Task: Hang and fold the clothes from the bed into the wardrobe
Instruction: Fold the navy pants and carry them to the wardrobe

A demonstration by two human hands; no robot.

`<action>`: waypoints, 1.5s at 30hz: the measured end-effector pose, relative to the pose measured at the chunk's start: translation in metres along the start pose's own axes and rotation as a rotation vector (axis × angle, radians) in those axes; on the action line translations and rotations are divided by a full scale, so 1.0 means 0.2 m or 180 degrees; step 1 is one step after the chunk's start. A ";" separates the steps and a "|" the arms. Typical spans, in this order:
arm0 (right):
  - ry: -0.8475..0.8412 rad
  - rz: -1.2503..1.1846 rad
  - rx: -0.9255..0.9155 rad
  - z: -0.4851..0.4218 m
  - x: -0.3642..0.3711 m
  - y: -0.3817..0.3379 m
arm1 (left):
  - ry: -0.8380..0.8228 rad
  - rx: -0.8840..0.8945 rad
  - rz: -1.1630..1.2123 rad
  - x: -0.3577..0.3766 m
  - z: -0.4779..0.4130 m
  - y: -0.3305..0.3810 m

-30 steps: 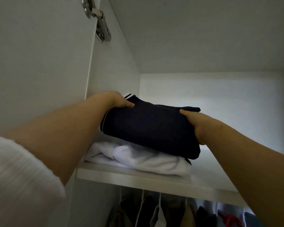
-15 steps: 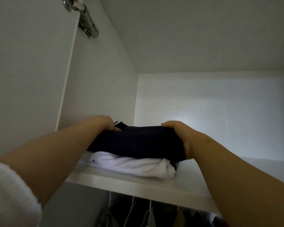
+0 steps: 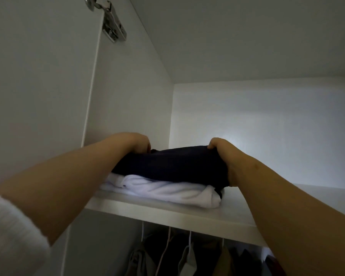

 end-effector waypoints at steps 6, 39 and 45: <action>0.0229 0.0005 0.0134 -0.04 -0.06 0.03 | 0.0749 0.0207 0.0224 -0.18 -0.06 0.12; -0.0206 0.2584 -0.0760 0.18 0.29 -0.03 | 0.1646 -0.0183 0.0746 0.14 0.38 -0.08; 0.0050 0.2510 -0.1006 0.28 0.25 -0.02 | 0.1703 -0.0006 0.1221 0.21 0.47 -0.06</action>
Point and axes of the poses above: each hand's wrist, its own z-axis away from the middle knuckle, its own x-axis out of the palm, y = z × x, the point moved 9 cm from there along -z, towards the middle knuckle, and after that the axes turned 13 degrees about -y, right-handed, at the moved point
